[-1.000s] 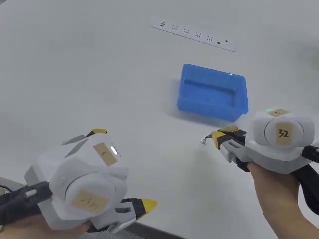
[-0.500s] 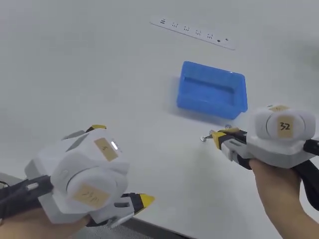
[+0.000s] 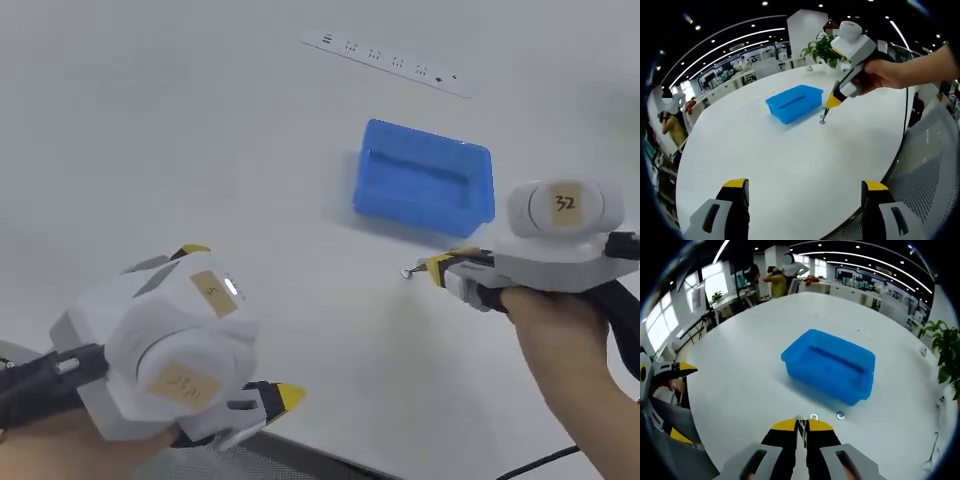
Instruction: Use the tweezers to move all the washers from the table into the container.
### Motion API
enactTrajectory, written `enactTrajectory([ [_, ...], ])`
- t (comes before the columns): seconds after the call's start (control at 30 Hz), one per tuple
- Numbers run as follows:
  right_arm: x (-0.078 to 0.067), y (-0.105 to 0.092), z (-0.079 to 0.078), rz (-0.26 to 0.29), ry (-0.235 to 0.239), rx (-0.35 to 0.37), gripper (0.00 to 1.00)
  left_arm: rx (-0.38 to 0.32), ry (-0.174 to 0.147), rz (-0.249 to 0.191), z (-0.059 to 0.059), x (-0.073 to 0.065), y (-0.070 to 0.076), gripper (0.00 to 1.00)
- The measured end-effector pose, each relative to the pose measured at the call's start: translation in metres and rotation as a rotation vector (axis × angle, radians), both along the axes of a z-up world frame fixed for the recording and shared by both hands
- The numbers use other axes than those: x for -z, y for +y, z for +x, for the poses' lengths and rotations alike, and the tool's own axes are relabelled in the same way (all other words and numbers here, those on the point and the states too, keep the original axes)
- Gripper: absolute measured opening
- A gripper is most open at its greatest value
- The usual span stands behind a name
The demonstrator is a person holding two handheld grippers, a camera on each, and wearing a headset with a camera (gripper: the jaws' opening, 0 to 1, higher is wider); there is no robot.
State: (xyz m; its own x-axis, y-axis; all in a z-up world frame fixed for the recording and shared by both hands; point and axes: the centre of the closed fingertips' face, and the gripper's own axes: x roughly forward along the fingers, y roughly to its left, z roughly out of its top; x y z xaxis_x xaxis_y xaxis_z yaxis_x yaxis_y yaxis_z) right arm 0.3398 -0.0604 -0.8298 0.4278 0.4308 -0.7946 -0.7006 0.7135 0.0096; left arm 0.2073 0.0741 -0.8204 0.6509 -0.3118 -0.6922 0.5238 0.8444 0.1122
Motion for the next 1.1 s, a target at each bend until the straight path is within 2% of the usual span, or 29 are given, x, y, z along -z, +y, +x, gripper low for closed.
enactTrajectory([
  [0.1, -0.002, -0.003, -0.001, -0.016, 0.007, -0.007, 0.02, -0.001, 0.003, 0.001, 0.000, 0.000, 0.000, 0.95],
  [0.2, 0.000, -0.005, -0.009, -0.014, 0.055, -0.015, 0.02, 0.000, 0.004, 0.002, 0.000, 0.001, 0.000, 0.95],
  [0.4, 0.005, -0.008, -0.012, -0.020, 0.065, -0.017, 0.02, 0.008, 0.011, 0.010, -0.002, 0.002, -0.001, 0.95],
  [0.6, 0.006, -0.002, -0.010, 0.009, 0.014, -0.028, 0.02, 0.011, 0.015, 0.018, -0.002, 0.003, 0.000, 0.95],
  [0.73, 0.005, -0.002, -0.013, 0.046, -0.061, -0.006, 0.01, 0.008, 0.018, 0.023, -0.002, 0.004, 0.000, 0.95],
  [0.93, 0.005, -0.005, -0.007, 0.070, -0.064, 0.015, 0.02, 0.012, 0.026, 0.019, -0.003, 0.005, -0.001, 0.95],
  [1.1, -0.001, -0.001, 0.000, 0.096, -0.061, 0.023, 0.02, 0.015, 0.030, 0.019, -0.003, 0.006, -0.001, 0.95],
])
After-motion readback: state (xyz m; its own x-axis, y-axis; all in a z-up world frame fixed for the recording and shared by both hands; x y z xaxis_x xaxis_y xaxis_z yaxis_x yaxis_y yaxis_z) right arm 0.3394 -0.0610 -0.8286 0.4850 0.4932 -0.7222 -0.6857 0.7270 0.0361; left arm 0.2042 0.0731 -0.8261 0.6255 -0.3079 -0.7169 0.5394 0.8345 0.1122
